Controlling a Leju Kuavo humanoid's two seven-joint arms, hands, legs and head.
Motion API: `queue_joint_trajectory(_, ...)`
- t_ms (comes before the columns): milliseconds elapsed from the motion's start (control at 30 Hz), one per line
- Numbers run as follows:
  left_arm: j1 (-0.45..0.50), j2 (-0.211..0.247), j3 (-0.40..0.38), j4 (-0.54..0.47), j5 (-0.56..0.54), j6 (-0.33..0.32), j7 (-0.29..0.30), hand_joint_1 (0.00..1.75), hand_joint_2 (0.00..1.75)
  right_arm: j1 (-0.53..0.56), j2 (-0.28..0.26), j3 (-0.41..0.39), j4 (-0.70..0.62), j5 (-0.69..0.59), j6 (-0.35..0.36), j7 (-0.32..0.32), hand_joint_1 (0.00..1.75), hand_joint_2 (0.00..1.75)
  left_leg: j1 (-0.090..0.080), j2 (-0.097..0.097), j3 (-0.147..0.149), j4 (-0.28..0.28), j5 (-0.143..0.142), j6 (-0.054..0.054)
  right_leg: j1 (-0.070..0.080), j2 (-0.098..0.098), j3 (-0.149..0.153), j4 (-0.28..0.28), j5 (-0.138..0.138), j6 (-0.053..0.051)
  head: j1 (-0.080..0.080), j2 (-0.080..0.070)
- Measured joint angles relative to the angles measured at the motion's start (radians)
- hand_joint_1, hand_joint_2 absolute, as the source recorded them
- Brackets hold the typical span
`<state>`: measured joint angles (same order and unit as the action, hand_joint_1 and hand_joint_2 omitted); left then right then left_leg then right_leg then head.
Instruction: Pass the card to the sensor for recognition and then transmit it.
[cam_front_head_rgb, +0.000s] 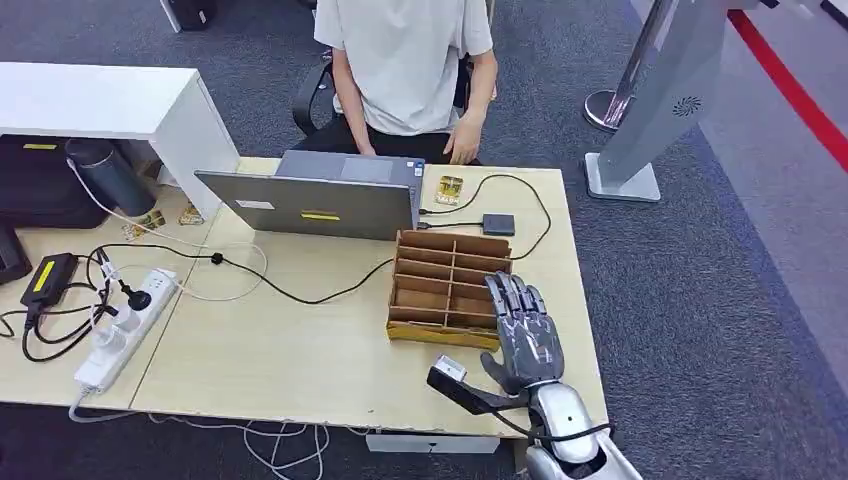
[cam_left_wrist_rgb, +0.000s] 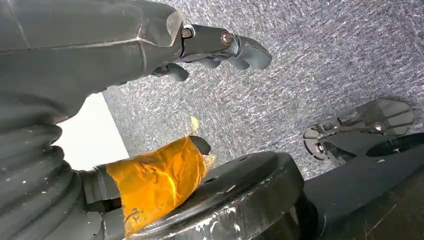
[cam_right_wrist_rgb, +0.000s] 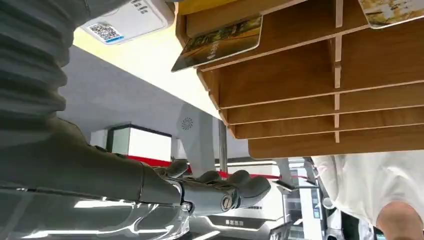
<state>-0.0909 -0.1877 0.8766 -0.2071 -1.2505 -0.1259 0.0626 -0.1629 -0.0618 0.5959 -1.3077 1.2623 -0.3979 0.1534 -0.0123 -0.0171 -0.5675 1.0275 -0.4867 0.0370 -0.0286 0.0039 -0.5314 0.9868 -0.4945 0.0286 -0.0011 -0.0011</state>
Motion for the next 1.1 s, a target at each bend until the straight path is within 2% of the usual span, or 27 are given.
queue_joint_trajectory(1100, -0.003, 0.0, -0.001, 0.0, 0.0, 0.0, 0.0, 0.0, 1.75, -0.001, 0.045, 0.011, 0.04, -0.016, 0.019, -0.005, 0.0, 1.75, 0.0, 0.0, 0.0, 0.0, 0.0, 0.0, 0.0, 0.0, 0.0, 0.0, 0.0, 0.0, 0.0, 0.0)
